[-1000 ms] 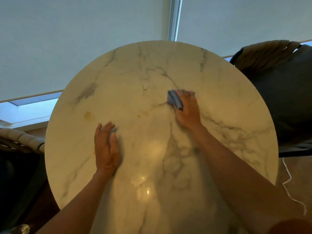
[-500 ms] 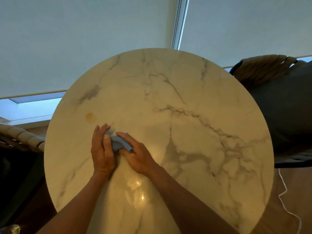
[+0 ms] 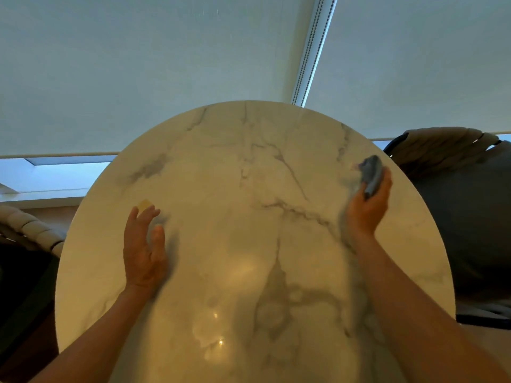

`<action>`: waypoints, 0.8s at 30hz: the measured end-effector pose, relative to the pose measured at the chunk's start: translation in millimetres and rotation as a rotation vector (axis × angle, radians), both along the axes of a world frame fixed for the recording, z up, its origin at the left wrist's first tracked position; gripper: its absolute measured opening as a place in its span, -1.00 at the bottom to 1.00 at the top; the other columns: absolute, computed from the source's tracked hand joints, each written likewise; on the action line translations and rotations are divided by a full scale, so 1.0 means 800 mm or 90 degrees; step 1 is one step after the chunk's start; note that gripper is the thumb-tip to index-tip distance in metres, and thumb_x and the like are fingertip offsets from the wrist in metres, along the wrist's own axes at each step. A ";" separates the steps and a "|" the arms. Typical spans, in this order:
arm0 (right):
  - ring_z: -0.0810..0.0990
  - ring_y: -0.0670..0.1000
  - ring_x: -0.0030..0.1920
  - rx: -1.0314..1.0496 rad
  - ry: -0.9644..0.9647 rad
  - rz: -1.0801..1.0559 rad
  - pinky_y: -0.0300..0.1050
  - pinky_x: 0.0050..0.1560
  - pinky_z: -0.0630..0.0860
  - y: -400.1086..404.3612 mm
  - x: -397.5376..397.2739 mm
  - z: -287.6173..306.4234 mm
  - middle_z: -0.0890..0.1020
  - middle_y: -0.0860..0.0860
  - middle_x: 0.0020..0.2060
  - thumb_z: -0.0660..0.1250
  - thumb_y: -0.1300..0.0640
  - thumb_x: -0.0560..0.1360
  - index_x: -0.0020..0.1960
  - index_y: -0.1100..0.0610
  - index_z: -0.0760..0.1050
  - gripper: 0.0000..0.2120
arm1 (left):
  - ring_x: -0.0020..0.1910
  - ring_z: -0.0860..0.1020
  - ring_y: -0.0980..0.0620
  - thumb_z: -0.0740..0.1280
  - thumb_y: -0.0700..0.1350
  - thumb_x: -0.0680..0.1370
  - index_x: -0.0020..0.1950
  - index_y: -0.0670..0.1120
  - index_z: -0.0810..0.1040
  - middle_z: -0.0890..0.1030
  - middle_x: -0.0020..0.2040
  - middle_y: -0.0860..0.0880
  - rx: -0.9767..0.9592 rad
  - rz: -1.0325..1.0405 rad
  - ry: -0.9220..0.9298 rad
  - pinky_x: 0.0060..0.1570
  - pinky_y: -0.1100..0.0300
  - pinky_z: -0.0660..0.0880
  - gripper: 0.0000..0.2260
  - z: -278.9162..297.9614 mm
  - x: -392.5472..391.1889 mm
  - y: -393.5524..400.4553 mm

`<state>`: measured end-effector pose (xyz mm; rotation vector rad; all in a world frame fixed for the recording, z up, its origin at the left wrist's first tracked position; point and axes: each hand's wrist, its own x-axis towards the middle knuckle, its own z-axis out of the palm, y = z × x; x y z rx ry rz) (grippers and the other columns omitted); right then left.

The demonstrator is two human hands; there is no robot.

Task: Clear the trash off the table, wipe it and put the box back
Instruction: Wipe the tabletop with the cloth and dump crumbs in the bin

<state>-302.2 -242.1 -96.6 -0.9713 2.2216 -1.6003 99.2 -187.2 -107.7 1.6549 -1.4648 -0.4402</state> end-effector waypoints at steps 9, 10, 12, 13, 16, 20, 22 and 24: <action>0.28 0.29 0.35 0.343 0.302 0.100 0.19 0.42 0.16 -0.107 -0.053 -0.028 0.39 0.21 0.34 0.22 0.17 0.45 0.42 0.18 0.28 -0.47 | 0.47 0.24 -0.12 0.03 0.09 0.59 0.30 -0.21 0.46 0.46 0.35 -0.18 -0.007 0.023 -0.030 0.40 -0.06 0.20 -0.51 -0.006 -0.002 -0.002; 0.27 0.31 0.36 0.331 0.305 0.154 0.18 0.43 0.15 -0.116 -0.037 -0.027 0.39 0.23 0.35 0.18 0.14 0.44 0.42 0.21 0.30 -0.45 | 0.47 0.24 -0.11 0.02 0.10 0.59 0.30 -0.20 0.46 0.46 0.35 -0.17 -0.004 0.024 -0.032 0.40 -0.07 0.20 -0.51 -0.005 -0.002 -0.002; 0.30 0.36 0.34 0.278 0.320 0.263 0.19 0.41 0.18 -0.123 0.008 -0.028 0.40 0.27 0.33 0.12 0.13 0.39 0.41 0.23 0.34 -0.41 | 0.47 0.24 -0.12 0.02 0.11 0.59 0.31 -0.20 0.46 0.46 0.35 -0.17 0.004 0.029 -0.040 0.40 -0.10 0.21 -0.50 -0.005 -0.003 -0.003; 0.34 0.40 0.31 0.241 0.337 0.320 0.21 0.39 0.23 -0.121 0.035 -0.030 0.43 0.29 0.30 0.12 0.14 0.37 0.40 0.24 0.36 -0.40 | 0.47 0.24 -0.12 0.02 0.11 0.59 0.31 -0.20 0.46 0.45 0.35 -0.18 0.007 0.030 -0.043 0.39 -0.12 0.21 -0.50 -0.005 -0.003 -0.002; 0.42 0.46 0.25 0.144 0.402 0.480 0.33 0.33 0.31 -0.098 0.124 -0.045 0.49 0.29 0.27 0.10 0.11 0.35 0.37 0.21 0.42 -0.40 | 0.47 0.24 -0.12 0.02 0.11 0.59 0.31 -0.20 0.46 0.45 0.35 -0.18 0.010 0.026 -0.039 0.39 -0.15 0.22 -0.50 -0.004 -0.004 -0.002; 0.38 0.42 0.32 0.087 0.413 0.652 0.34 0.38 0.24 -0.036 0.236 -0.047 0.46 0.26 0.33 0.09 0.04 0.32 0.38 0.14 0.43 -0.36 | 0.46 0.25 -0.14 0.03 0.10 0.58 0.30 -0.21 0.46 0.45 0.34 -0.20 0.008 0.017 -0.044 0.39 -0.12 0.21 -0.50 -0.005 -0.004 -0.002; 0.28 0.36 0.41 0.090 0.408 0.739 0.26 0.45 0.16 0.004 0.281 -0.043 0.39 0.22 0.39 0.12 0.02 0.31 0.45 0.09 0.34 -0.31 | 0.46 0.24 -0.11 0.02 0.11 0.57 0.32 -0.20 0.46 0.45 0.35 -0.19 0.021 0.019 -0.034 0.40 -0.06 0.20 -0.49 -0.003 -0.004 -0.002; 0.20 0.30 0.45 0.107 0.375 0.797 0.21 0.46 0.14 0.039 0.309 -0.037 0.35 0.16 0.43 0.18 0.07 0.33 0.46 0.07 0.30 -0.32 | 0.47 0.24 -0.05 0.00 0.12 0.57 0.33 -0.18 0.45 0.44 0.37 -0.15 0.040 0.019 -0.008 0.40 0.05 0.18 -0.48 0.003 -0.006 -0.001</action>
